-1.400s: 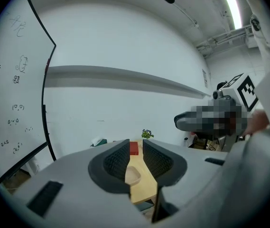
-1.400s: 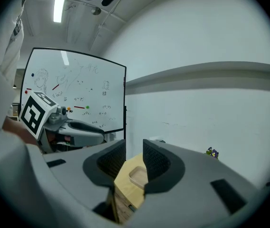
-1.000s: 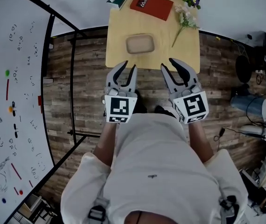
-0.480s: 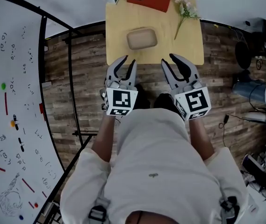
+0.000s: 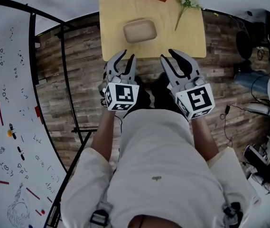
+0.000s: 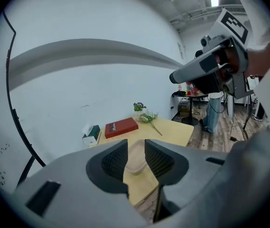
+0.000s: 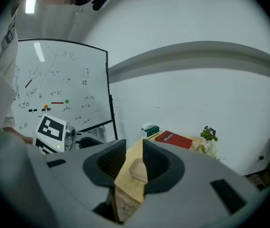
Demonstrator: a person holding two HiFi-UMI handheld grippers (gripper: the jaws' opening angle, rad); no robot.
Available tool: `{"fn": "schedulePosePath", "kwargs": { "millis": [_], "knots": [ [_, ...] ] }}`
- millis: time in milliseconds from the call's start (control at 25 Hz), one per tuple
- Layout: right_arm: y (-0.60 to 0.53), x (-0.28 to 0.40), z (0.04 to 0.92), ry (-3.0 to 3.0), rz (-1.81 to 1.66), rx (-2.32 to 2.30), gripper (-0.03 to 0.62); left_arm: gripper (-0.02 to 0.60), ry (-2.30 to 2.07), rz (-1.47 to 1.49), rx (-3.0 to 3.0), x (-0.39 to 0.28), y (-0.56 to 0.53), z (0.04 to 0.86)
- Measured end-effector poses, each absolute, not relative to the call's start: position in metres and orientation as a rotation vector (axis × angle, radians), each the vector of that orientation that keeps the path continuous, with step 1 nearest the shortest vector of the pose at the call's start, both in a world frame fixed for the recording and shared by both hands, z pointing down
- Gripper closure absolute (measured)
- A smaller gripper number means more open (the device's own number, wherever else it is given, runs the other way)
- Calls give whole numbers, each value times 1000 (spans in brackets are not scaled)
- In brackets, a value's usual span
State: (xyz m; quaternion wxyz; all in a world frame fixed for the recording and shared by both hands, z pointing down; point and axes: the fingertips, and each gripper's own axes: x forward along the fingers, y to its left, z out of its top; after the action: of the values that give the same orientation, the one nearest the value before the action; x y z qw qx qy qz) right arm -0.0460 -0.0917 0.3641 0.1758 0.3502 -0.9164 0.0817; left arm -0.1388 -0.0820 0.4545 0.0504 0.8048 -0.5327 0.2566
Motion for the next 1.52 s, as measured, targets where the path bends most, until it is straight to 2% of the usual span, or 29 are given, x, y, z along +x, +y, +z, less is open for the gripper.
{"fn": "schedulePosePath", "kwargs": {
  "millis": [800, 1520],
  "knots": [
    [-100, -31, 389, -2518, 275, 1018, 484, 478, -1537, 1003, 2497, -118, -105, 520],
    [-102, -22, 424, -2459, 368, 1015, 488, 479, -1470, 1353, 2505, -115, -114, 588]
  ]
}}
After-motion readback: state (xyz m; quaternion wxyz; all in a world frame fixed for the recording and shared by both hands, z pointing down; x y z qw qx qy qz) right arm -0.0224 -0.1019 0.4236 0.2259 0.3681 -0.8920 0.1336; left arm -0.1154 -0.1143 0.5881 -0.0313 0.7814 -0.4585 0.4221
